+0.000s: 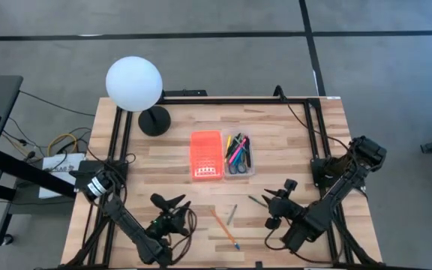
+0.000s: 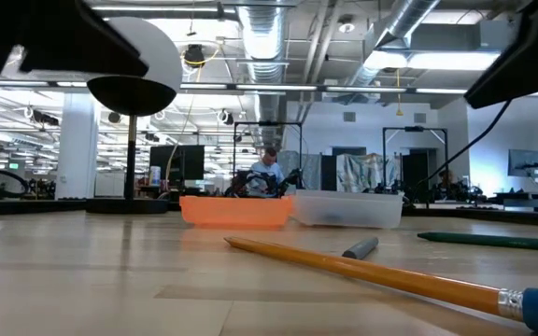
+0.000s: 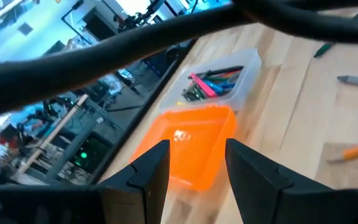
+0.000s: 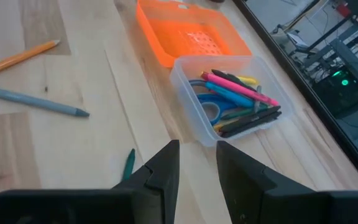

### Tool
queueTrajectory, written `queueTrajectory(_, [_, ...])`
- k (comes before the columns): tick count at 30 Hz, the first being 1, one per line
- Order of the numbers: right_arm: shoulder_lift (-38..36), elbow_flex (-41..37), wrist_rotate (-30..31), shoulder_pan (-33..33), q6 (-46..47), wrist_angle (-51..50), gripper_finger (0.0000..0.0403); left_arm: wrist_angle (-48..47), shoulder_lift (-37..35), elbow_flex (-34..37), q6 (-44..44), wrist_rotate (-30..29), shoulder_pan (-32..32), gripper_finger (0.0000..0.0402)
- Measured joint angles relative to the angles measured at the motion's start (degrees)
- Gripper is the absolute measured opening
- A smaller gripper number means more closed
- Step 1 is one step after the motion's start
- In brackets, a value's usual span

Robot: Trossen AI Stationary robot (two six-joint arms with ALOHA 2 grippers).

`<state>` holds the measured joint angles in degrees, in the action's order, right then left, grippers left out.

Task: Pick & place school supplies into a supply box
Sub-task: Put the green crayon into the orange supply box

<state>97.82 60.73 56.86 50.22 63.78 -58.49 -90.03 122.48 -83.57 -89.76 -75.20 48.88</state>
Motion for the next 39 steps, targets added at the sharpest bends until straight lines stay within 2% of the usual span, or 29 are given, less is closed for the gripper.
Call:
queueTrajectory(4, [0.0, 0.0, -0.6, -3.02, -6.01, 4.3, 0.01, 1.14, 0.03, 4.35, -8.89, -2.2, 1.52, 0.015])
queueTrajectory(8, [0.0, 0.0, -1.76, -5.46, -10.11, 6.74, 0.01, 1.78, 0.04, 5.79, -14.8, -5.23, 2.39, 0.015])
queueTrajectory(11, [0.0, 0.0, -1.99, -6.47, -10.89, 6.69, 0.01, 5.63, 0.04, 5.64, -14.99, -9.33, 2.6, 0.015])
queueTrajectory(15, [0.0, 0.0, -1.99, -6.79, -11.8, 6.49, 0.01, 10.93, 0.07, 3.71, -8.58, -11.23, 2.3, 0.015])
queueTrajectory(21, [0.0, 0.0, -1.81, -6.75, -11.92, 5.22, 0.01, 16.78, 0.09, -5.27, 11.92, -11.44, 0.86, 0.015])
queueTrajectory(25, [0.0, -0.02, -1.55, -6.75, -11.92, 4.93, 0.01, 22.7, 0.09, -12.39, 31.36, -10.51, -0.27, 0.015])
queueTrajectory(29, [0.0, -0.02, -1.53, -6.75, -11.92, 4.73, 0.01, 32.28, 0.09, -17.74, 52.07, -5.9, -2.07, 0.015])
queueTrajectory(32, [0.0, -0.04, -1.53, -6.74, -11.92, 4.51, 0.01, 44.1, 0.09, -19.54, 68.61, 0.09, -3.86, 0.015])
queueTrajectory(35, [0.0, -0.04, -1.53, -6.42, -11.81, 4.05, 0.01, 57.16, 0.09, -19.62, 83.66, 9.78, -5.71, 0.015])
queueTrajectory(39, [0.0, -0.04, -1.53, -5.8, -11.75, 3.25, 0.01, 67.71, 0.37, -19.64, 94.74, 25.05, -7.96, 0.015])
